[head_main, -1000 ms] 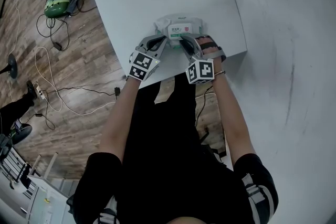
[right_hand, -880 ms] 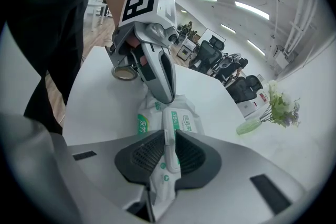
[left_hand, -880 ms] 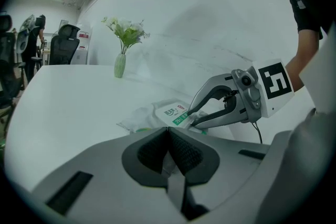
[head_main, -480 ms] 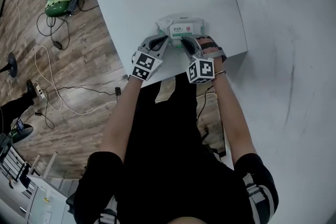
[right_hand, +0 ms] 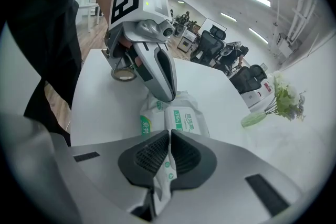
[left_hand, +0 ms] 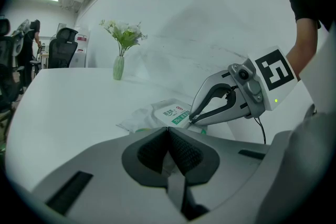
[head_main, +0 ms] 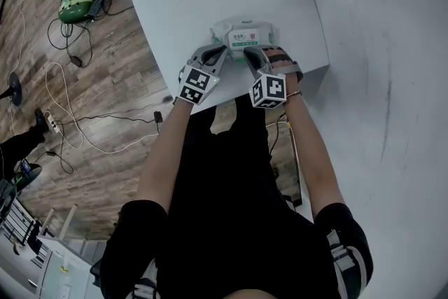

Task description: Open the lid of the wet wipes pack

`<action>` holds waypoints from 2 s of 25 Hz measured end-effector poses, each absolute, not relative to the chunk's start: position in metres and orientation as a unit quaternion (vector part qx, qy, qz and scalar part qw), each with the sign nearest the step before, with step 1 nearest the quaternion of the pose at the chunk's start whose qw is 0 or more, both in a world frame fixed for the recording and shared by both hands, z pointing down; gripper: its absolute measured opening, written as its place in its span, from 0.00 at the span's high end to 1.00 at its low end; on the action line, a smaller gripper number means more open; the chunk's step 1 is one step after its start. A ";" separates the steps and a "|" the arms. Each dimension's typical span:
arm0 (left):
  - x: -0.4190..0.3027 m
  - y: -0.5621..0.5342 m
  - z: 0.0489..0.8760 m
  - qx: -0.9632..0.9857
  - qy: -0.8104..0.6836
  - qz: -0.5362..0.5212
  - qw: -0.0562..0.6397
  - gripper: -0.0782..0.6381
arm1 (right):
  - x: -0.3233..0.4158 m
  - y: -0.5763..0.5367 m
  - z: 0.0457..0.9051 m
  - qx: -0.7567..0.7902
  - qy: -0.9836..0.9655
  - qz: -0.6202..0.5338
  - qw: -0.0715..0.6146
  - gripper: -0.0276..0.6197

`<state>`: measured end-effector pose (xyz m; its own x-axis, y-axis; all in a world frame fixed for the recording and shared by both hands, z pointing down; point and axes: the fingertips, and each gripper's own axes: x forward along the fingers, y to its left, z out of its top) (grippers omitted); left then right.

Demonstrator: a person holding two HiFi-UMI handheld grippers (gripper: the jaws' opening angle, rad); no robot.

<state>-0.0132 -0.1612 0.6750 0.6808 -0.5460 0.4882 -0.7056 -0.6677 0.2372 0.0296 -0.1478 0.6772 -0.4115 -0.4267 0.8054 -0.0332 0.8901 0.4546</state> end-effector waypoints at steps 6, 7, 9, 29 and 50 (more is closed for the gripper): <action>-0.012 -0.161 0.675 0.894 -0.346 0.191 0.212 0.86 | 0.030 -0.148 0.674 0.139 -0.818 -0.181 0.528 0.92; -0.013 -0.161 0.675 0.894 -0.345 0.192 0.213 0.86 | 0.030 -0.148 0.673 0.141 -0.818 -0.179 0.528 0.92; -0.012 -0.161 0.674 0.894 -0.345 0.192 0.214 0.86 | 0.030 -0.147 0.671 0.142 -0.818 -0.177 0.529 0.92; -0.013 -0.160 0.671 0.893 -0.338 0.193 0.223 0.86 | 0.031 -0.150 0.652 0.162 -0.823 -0.160 0.521 0.93; -0.010 -0.161 0.670 0.892 -0.335 0.194 0.232 0.86 | 0.033 -0.175 0.619 0.195 -0.836 -0.162 0.487 0.92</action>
